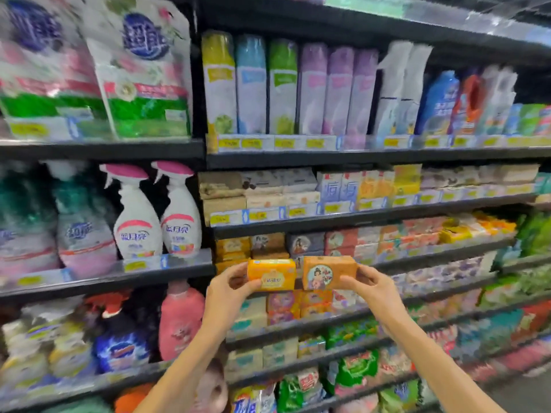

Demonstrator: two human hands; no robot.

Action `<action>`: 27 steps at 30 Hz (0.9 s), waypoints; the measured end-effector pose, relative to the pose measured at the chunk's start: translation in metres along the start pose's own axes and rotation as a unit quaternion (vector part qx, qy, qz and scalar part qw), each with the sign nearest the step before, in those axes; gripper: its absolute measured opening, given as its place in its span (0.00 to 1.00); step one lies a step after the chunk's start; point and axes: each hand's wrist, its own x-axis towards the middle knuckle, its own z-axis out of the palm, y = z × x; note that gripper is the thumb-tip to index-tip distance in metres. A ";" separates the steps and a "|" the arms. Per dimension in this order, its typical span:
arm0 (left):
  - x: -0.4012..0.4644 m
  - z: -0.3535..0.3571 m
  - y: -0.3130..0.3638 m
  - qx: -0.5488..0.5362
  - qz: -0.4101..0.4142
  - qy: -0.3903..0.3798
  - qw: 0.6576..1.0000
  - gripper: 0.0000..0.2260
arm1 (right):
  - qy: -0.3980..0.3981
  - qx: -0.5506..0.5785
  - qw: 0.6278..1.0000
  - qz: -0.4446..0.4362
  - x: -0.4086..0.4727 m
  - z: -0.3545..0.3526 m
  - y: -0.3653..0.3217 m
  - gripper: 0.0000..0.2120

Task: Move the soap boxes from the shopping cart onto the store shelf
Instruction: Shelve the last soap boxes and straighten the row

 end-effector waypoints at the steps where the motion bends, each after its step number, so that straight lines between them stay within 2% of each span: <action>1: 0.002 0.001 -0.002 0.003 -0.005 0.016 1.000 0.21 | -0.018 0.000 1.000 -0.009 0.013 0.004 0.000 0.13; 5: 0.010 0.006 -0.012 0.009 -0.019 0.084 0.996 0.19 | -0.069 0.010 0.997 -0.032 0.055 0.019 0.005 0.14; 9: 0.023 0.015 -0.022 0.018 -0.032 0.139 0.990 0.17 | -0.106 0.011 0.993 -0.042 0.082 0.031 0.017 0.27; 15: 0.054 0.036 -0.027 0.045 -0.029 0.207 0.977 0.16 | -0.116 0.013 0.992 -0.049 0.102 0.038 0.024 0.18; 22: 0.094 0.057 -0.039 0.132 -0.049 0.267 0.953 0.11 | -0.119 0.047 0.991 -0.041 0.114 0.045 0.027 0.15; 27: 0.105 0.063 -0.048 0.142 -0.063 0.281 0.947 0.14 | -0.118 0.051 0.991 -0.034 0.117 0.052 0.031 0.13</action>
